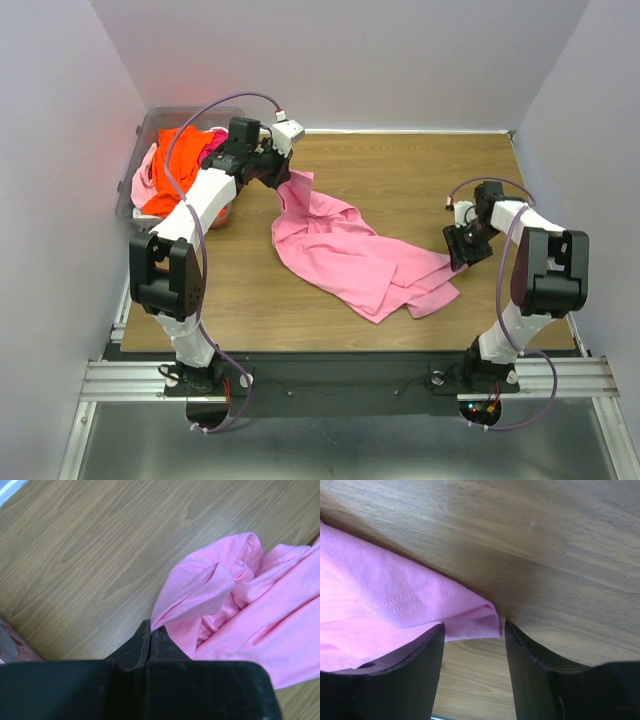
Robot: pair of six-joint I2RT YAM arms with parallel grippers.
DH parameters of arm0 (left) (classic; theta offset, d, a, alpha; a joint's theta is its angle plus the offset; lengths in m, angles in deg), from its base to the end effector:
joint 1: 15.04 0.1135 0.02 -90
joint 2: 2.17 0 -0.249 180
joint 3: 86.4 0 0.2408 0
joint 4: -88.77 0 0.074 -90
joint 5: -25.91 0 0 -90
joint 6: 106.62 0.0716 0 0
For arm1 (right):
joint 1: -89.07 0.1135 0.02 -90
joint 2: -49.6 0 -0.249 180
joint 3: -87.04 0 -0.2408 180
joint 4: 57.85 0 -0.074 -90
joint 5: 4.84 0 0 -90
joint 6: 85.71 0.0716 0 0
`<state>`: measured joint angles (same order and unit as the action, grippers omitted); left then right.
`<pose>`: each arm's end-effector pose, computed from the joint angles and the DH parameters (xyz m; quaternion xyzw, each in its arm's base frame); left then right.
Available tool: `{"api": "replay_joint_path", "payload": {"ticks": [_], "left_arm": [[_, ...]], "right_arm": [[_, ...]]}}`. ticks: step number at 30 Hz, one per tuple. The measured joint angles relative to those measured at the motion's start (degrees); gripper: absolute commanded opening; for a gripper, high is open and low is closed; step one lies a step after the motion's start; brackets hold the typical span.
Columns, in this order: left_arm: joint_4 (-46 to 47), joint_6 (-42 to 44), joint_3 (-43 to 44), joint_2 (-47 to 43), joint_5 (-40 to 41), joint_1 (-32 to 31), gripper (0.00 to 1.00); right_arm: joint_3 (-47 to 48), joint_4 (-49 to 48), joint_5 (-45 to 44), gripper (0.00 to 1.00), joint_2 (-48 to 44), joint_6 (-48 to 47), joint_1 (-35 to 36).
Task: Fold and stack the t-shirts
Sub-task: Move the tshirt to the center of the board
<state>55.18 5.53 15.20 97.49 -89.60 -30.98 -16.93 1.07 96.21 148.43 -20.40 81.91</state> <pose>0.3958 -0.1451 0.2944 0.3796 0.7699 -0.1667 0.4852 0.3003 -0.0239 0.1235 -0.1581 0.9801 0.0726 0.0954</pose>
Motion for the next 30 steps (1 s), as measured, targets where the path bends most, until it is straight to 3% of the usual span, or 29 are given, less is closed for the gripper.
{"api": "replay_joint_path", "payload": {"ticks": [1,2,4,10,16,20,23,30], "left_arm": [[-0.04,-0.02,0.09,0.07,-0.02,0.04,0.0],[-0.07,-0.07,0.26,0.24,-0.07,0.11,0.0],[-0.07,-0.35,1.07,0.87,-0.31,0.39,0.0],[-0.7,-1.95,5.29,4.68,-1.27,2.1,0.0],[-3.02,-3.08,11.91,7.28,-2.19,5.31,0.0],[-4.39,-2.97,12.37,6.4,-3.02,6.84,0.0],[-5.25,-0.85,7.37,2.95,-3.17,7.61,0.0],[-13.53,10.21,-16.55,-16.04,-3.02,8.09,0.0]], "right_arm": [[-0.07,-0.13,-0.17,0.39,-0.02,-0.22,0.0],[-0.11,-0.31,-0.24,0.2,-0.02,-0.46,0.0],[-0.28,-0.72,-0.37,0.01,-0.02,-1.51,-0.09],[2.78,0.07,-0.92,0.01,1.86,-1.25,-0.5],[17.81,1.11,-2.95,0.01,2.75,-1.97,-1.95],[21.68,1.07,-3.13,0.0,-1.81,-3.96,-2.64],[18.36,1.73,-3.39,0.01,-8.74,-6.91,-2.86],[-6.29,4.26,-7.72,0.01,-23.15,-16.74,-2.91]]}}
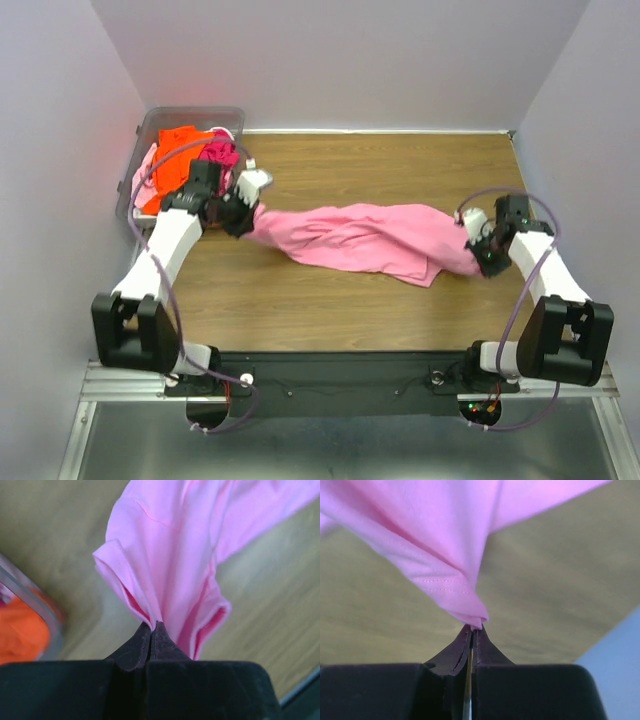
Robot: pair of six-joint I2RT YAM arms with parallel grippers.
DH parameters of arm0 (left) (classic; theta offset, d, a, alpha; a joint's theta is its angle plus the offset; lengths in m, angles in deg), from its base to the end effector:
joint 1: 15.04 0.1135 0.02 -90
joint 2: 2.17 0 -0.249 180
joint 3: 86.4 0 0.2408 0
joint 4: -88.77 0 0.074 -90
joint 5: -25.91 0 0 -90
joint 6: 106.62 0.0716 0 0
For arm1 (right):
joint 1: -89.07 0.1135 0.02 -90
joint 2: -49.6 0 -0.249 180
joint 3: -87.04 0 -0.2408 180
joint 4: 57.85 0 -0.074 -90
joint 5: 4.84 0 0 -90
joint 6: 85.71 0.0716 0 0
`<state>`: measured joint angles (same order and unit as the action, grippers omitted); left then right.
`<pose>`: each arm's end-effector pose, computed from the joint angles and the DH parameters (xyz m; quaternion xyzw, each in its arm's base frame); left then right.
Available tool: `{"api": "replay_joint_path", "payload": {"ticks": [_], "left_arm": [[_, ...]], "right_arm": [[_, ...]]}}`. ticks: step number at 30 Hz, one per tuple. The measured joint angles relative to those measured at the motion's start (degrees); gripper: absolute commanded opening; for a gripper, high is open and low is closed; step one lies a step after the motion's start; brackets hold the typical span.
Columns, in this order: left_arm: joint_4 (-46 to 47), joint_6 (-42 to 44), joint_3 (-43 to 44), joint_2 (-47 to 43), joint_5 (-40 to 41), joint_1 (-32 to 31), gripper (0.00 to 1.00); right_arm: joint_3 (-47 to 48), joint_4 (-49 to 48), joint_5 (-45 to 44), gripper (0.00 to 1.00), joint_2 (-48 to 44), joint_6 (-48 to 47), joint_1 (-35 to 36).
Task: Fold and stack the t-shirts
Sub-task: Move the tshirt to the center of the board, then flatten the tshirt out
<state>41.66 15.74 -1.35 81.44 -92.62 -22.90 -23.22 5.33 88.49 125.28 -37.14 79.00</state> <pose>0.3209 -0.0788 0.2691 0.3959 0.8109 -0.1454 0.4057 0.2467 -0.0396 0.1939 -0.2707 0.9450 -0.0530 0.1756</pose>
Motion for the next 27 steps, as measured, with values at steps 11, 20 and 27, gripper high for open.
{"api": "replay_joint_path", "payload": {"ticks": [11,20,27], "left_arm": [[-10.8,20.52,-25.75,-16.5,11.34,-0.02,0.56],[-8.07,17.05,-10.75,-7.65,5.05,-2.34,0.65],[7.98,5.22,-1.05,8.7,6.14,-11.8,0.64]], "right_arm": [[-13.88,1.79,-6.1,0.01,0.98,-6.78,-0.04],[-13.68,1.77,-6.43,0.01,2.27,-7.28,-0.04],[-11.85,1.88,-6.4,0.01,3.06,-6.6,-0.04]]}}
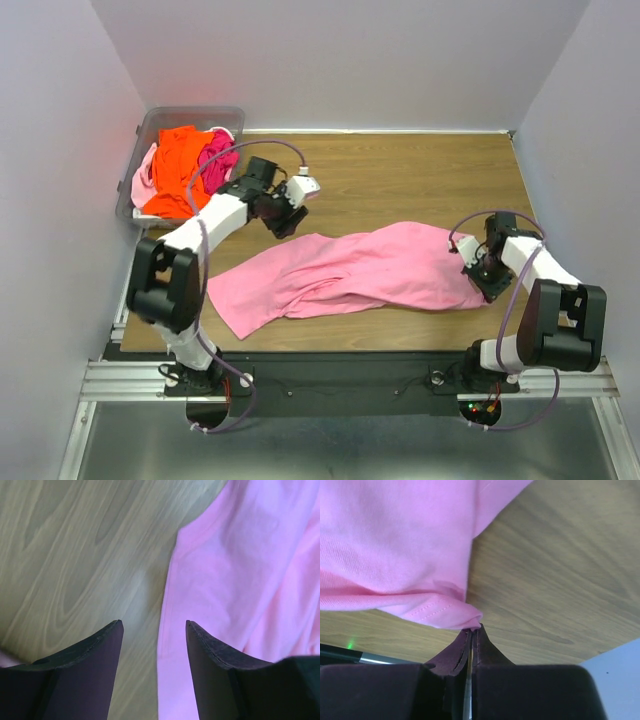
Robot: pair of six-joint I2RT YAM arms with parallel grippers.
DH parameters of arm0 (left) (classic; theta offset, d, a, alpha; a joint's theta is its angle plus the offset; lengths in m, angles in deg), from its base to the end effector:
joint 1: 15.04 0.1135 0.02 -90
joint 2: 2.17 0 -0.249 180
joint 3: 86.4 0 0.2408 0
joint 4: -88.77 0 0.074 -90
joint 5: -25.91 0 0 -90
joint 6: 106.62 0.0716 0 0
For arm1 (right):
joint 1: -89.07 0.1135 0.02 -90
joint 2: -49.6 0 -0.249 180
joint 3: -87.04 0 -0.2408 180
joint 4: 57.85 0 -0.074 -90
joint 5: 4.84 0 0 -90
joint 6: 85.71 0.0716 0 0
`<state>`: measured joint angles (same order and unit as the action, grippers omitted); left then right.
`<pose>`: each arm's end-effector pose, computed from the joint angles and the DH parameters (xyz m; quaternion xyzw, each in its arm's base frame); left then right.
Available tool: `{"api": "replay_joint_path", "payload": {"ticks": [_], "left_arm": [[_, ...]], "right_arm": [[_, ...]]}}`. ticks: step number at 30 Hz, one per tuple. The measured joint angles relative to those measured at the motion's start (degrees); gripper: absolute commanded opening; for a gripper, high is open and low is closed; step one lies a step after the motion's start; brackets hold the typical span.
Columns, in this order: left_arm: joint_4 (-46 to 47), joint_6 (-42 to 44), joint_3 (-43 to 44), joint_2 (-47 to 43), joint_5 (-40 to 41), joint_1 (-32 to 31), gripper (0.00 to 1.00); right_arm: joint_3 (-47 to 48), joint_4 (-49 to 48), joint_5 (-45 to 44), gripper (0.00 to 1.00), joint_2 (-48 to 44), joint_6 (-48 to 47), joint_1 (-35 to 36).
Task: Fold and stack the t-shirts
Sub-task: Flatten the tshirt out
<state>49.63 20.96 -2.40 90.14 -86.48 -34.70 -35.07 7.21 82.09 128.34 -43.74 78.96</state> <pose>0.3328 -0.1478 0.2242 0.4997 0.7687 -0.1233 0.3798 0.2029 -0.0401 0.1269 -0.3237 0.9451 -0.0407 0.0182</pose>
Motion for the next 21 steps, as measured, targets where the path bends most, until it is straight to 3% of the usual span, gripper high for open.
{"api": "replay_joint_path", "payload": {"ticks": [6,11,14,15,16,21], "left_arm": [[6.4,-5.18,3.28,12.39,3.19,-6.67,0.64],[7.8,-6.67,3.67,16.39,5.86,-9.73,0.59],[8.48,-6.93,3.72,17.2,7.56,-10.95,0.3],[8.66,-6.86,3.8,17.49,7.98,-11.08,0.08],[8.7,-7.02,4.09,18.1,8.74,-11.17,0.0],[8.59,-7.72,5.55,18.78,10.8,-8.59,0.0]], "right_arm": [[2.84,-0.13,0.09,0.01,1.7,1.16,-0.02],[4.07,-0.09,0.24,0.01,3.04,1.75,-0.79],[5.6,-0.17,0.37,0.01,4.44,1.99,-1.73],[5.99,-0.31,0.44,0.01,4.98,2.05,-1.99],[6.6,-0.33,0.46,0.01,5.68,2.21,-2.34],[8.63,-0.92,0.55,0.01,7.82,2.27,-4.37]]}}
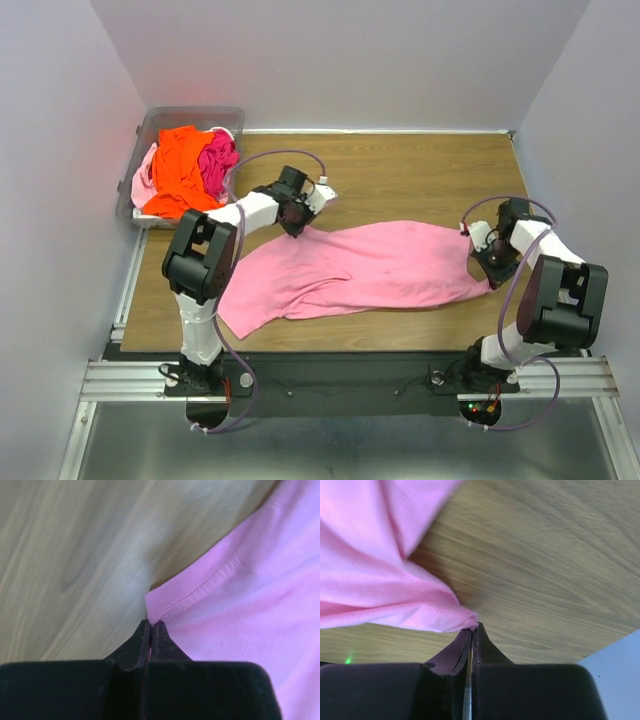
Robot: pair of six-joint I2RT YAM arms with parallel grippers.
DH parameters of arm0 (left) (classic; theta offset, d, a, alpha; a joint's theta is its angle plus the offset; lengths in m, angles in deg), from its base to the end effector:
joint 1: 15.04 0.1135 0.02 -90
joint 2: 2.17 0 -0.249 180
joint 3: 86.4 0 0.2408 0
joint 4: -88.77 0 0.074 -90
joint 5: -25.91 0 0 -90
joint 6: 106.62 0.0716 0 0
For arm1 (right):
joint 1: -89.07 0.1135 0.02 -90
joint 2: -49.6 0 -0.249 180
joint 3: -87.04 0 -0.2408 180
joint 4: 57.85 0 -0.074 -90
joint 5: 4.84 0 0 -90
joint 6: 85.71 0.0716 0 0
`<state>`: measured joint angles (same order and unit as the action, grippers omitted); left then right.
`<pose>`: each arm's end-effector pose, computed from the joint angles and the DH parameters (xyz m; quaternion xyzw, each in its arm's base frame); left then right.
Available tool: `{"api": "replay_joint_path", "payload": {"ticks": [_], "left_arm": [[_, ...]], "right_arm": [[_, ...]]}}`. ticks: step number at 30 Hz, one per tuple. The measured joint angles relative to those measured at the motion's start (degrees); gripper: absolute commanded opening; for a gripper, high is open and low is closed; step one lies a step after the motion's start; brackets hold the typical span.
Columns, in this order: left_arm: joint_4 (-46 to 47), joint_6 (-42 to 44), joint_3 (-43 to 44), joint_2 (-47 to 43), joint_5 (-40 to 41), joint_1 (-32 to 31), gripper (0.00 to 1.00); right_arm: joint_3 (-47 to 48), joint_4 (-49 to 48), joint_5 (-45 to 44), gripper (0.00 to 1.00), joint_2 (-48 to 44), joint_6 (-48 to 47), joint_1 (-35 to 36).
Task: Fold and stack the t-shirts
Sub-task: Flatten the tshirt out
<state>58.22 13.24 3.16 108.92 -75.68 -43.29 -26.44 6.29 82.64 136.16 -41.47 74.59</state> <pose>0.3651 -0.2125 0.1437 0.4856 0.8066 -0.0909 0.3246 0.2374 -0.0646 0.1348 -0.2681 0.9618 -0.0445 0.0329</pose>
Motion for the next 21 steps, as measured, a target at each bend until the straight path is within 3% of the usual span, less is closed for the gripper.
{"api": "replay_joint_path", "payload": {"ticks": [6,10,18,21], "left_arm": [[-2.34,0.0,-1.33,-3.78,1.03,9.7,0.0],[-3.32,1.88,-10.16,-13.29,3.5,14.69,0.0],[-7.91,6.14,-25.59,-24.15,5.97,14.45,0.01],[-9.99,7.82,-27.17,-25.05,6.27,14.47,0.35]], "right_arm": [[0.61,-0.63,0.0,0.0,0.55,-1.79,-3.39],[-1.36,-1.18,-0.72,0.01,-0.83,-4.07,-3.93],[-6.08,-0.79,-1.88,0.01,-5.18,-8.11,-4.37],[-5.16,-0.57,-1.81,0.0,-4.57,-8.31,-4.7]]}}
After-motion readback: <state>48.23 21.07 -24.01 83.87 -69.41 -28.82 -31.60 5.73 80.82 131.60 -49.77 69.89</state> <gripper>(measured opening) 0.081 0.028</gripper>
